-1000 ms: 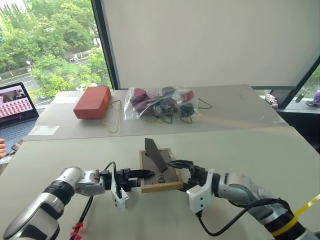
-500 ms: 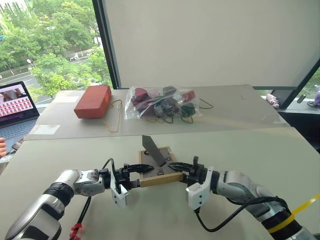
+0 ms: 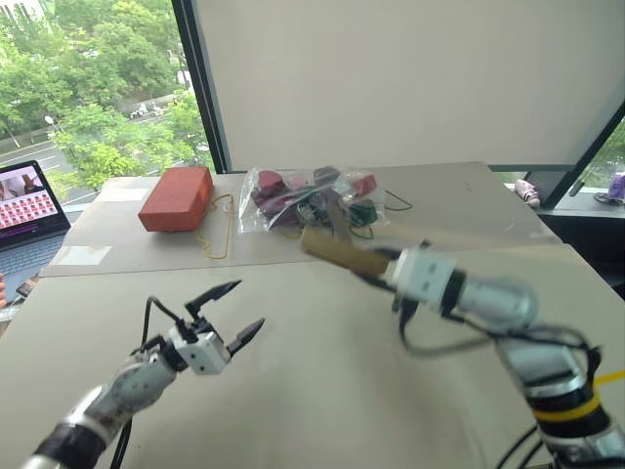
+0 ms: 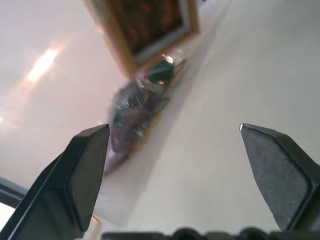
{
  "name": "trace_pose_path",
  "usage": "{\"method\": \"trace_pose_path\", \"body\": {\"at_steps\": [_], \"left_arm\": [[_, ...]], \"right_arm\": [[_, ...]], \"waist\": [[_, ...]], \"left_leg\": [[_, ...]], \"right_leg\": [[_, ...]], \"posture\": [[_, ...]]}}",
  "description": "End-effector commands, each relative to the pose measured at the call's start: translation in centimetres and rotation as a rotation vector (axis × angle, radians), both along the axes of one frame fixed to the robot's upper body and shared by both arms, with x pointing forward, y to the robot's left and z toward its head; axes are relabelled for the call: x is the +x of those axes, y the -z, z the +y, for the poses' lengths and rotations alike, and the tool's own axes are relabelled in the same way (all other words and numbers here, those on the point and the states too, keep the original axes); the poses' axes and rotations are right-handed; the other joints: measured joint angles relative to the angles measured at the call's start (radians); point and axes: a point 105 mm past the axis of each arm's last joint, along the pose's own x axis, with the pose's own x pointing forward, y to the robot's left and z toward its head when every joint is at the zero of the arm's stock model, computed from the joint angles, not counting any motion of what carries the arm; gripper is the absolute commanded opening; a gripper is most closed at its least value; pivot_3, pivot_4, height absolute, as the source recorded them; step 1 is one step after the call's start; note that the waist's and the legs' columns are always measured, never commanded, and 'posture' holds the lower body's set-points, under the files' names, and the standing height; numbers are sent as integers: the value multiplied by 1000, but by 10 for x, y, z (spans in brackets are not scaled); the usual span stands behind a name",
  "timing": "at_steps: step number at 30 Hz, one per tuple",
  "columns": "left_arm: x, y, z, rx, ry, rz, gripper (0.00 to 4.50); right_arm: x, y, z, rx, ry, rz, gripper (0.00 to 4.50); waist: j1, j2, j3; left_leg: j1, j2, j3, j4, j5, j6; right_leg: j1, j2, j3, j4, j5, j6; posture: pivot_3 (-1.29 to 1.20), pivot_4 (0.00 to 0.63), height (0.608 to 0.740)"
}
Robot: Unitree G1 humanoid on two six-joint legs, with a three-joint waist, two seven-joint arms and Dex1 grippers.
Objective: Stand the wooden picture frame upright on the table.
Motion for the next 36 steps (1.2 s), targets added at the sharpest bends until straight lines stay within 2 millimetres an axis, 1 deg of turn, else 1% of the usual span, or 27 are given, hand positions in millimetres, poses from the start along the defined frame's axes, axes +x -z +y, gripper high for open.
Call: {"method": "trace_pose_path", "body": {"at_steps": [1, 2, 3, 4, 5, 7, 8, 11, 14, 16, 17, 20, 23, 25, 29, 31, 33, 34, 36], "left_arm": [[-3, -14, -8, -12, -2, -34, 4472], [-4, -15, -10, -21, -8, -30, 4472], [-4, -15, -10, -32, -15, -25, 4472], [-5, -16, -10, -40, -20, -24, 4472], [-5, -16, -10, -39, -25, -25, 4472], [-4, -16, -8, -33, -31, -26, 4472], [-3, -17, -7, -39, -40, -25, 4472], [-1, -24, -6, -65, -44, -28, 4472], [-3, -24, -8, -67, -33, -25, 4472], [-3, -24, -9, -70, -30, -23, 4500], [-5, -24, -11, -82, -18, -9, 4500], [-6, -22, -12, -130, -8, 54, 4500], [-9, -20, -15, -152, 24, 104, 4500], [-11, -21, -16, -153, 42, 115, 4500], [-11, -24, -13, -172, 25, 138, 4500], [-10, -21, -9, -235, -10, 225, 4500], [-10, -18, -8, -319, -47, 323, 4500], [-10, -16, -6, -376, -81, 380, 4500], [-6, -14, -1, -502, -177, 475, 4500]], "right_arm": [[-17, -6, 2, 87, -54, 321, 1232], [-17, -8, 0, 95, -52, 373, 1232], [-19, -7, -2, 129, -58, 492, 1232], [-23, -5, -2, 123, -87, 541, 1232], [-20, -3, -4, 144, -73, 599, 1232], [-8, -1, -8, 224, -31, 680, 1232], [-3, 5, -10, 234, -6, 719, 1232], [-1, 25, -10, 183, 6, 781, 1232], [1, 33, -9, 182, 3, 815, 1232], [4, 40, -11, 180, 20, 832, 2222], [5, 45, -13, 167, 28, 833, 2376], [5, 48, -14, 159, 32, 832, 3329], [4, 45, -15, 163, 33, 823, 4438], [2, 40, -17, 173, 32, 814, 4438], [-10, 27, -31, 212, 28, 793, 4438], [-26, 20, -41, 220, 10, 774, 4438], [-46, 12, -49, 237, -27, 759, 4438], [-57, 13, -53, 217, -28, 745, 4438], [-75, 22, -58, 167, -4, 730, 4438]], "waist": [[12, 0, 0], [16, 0, 0], [18, 0, 0], [19, 0, 0], [19, 0, 0], [16, 0, 0], [13, 0, 0], [11, 0, 0], [9, 0, 0], [6, 0, 0], [6, 0, 0], [6, 0, 0], [7, 0, 0], [7, 0, 0], [9, 0, 0], [14, 0, 1], [18, 0, 1], [17, 0, 1], [20, 0, 1]], "left_leg": [[0, 0, 0, 0, 0, 0], [0, 0, -1, 0, 0, 0], [-1, 0, -1, 0, 0, 0], [-1, 0, -1, 0, 0, 0], [-1, 0, 0, 0, 0, 1], [-1, 0, 0, 0, -1, 1], [-1, 0, 0, 0, 0, 1], [-1, 0, 0, 0, 0, 1], [-2, 0, 0, 0, -1, 2], [-2, -1, 0, 0, -1, 2], [-2, -1, 0, 0, -1, 2], [-2, 0, 0, 0, -1, 2], [-2, -1, 0, 0, -1, 2], [-2, 0, 0, 0, -1, 2], [-2, 0, 0, 0, -1, 2], [-3, -1, -1, 0, -1, 2], [-3, -1, -1, 0, -2, 4], [-3, -1, -1, 0, -3, 5], [-3, 0, -1, 0, -4, 6]], "right_leg": [[0, 0, 0, 0, 0, 0], [0, 0, -1, 0, 0, -1], [0, 0, -2, 0, -1, -1], [0, 0, -2, 0, -1, -1], [0, 0, -1, 0, 0, -1], [0, 0, -1, 0, -1, -1], [0, 0, -1, 0, 0, -1], [0, 0, -1, 0, 0, -1], [-1, 0, -1, 0, -1, -1], [-1, -1, -1, -1, 0, -1], [-1, -1, -1, -1, 0, -1], [-1, -1, -1, 0, 0, -1], [-1, -1, -1, 0, 0, -1], [-1, 0, -1, 0, -1, -1], [-1, -1, -1, -1, -1, -1], [-1, -1, -1, -1, -1, -1], [-1, -1, -2, -2, -1, -1], [-1, -1, -2, -3, -1, -1], [0, -1, -1, -3, -1, 0]], "posture": [[0, 150, 740], [0, 150, 740], [0, 150, 740], [0, 150, 740], [0, 150, 740], [0, 150, 740], [0, 150, 740], [0, 150, 740], [0, 150, 740], [0, 150, 740], [0, 150, 740], [0, 150, 740], [0, 150, 740], [0, 150, 740], [0, 150, 740], [0, 150, 740], [0, 150, 740], [0, 150, 740], [0, 150, 740]]}}
